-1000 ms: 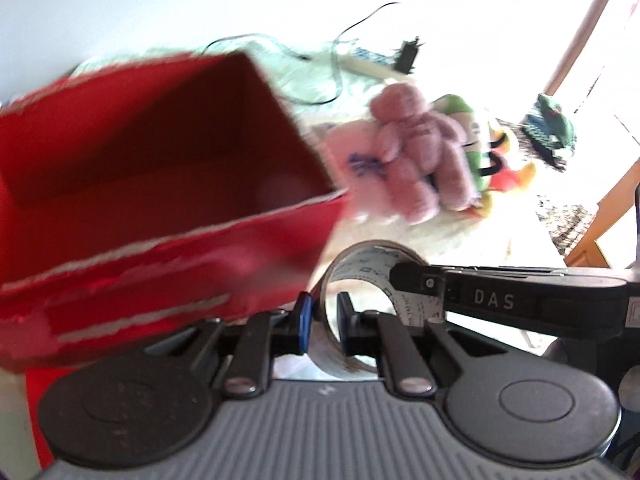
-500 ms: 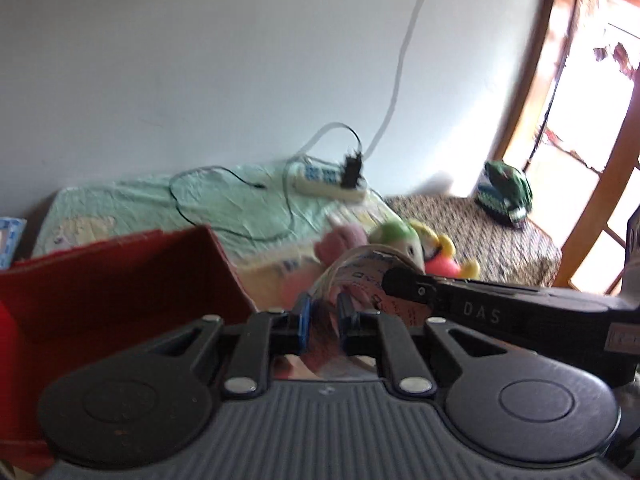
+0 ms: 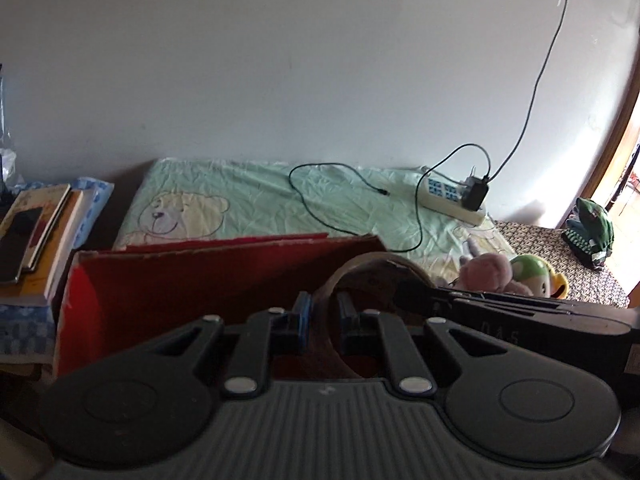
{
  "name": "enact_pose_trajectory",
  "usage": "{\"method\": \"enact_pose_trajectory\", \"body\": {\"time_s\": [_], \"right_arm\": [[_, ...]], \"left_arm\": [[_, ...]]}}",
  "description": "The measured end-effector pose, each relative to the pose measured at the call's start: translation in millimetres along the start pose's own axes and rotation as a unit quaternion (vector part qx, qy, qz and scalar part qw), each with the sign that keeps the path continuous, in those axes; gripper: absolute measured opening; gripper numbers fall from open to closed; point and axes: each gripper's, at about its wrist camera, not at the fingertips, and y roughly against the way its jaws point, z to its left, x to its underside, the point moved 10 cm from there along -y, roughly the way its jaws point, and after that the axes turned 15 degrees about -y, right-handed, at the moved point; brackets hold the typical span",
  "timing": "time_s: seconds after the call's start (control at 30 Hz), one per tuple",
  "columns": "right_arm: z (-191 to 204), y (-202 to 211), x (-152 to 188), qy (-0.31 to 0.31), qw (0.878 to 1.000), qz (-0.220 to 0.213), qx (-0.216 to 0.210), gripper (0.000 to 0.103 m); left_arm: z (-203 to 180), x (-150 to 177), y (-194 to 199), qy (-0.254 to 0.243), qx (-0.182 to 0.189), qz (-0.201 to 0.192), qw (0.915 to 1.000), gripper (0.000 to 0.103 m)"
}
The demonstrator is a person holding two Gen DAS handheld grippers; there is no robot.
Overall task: Organize objects
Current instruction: 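Lift the tape roll with the right tool and carry it over the red box, then lower the tape roll into the red box and open the right tool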
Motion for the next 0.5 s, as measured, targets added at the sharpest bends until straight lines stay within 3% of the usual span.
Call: {"method": "enact_pose_trajectory", "body": {"time_s": [0.33,0.5], "right_arm": [[6,-46,16,0.08,0.992,0.056,0.081,0.015],[2,-57,21,0.092,0.988,0.068,0.099,0.014]], "left_arm": [[29,41,-58,0.044,0.017,0.087,0.9951,0.011],[28,48,-68,0.045,0.012,0.11,0.9928,0.011]]}}
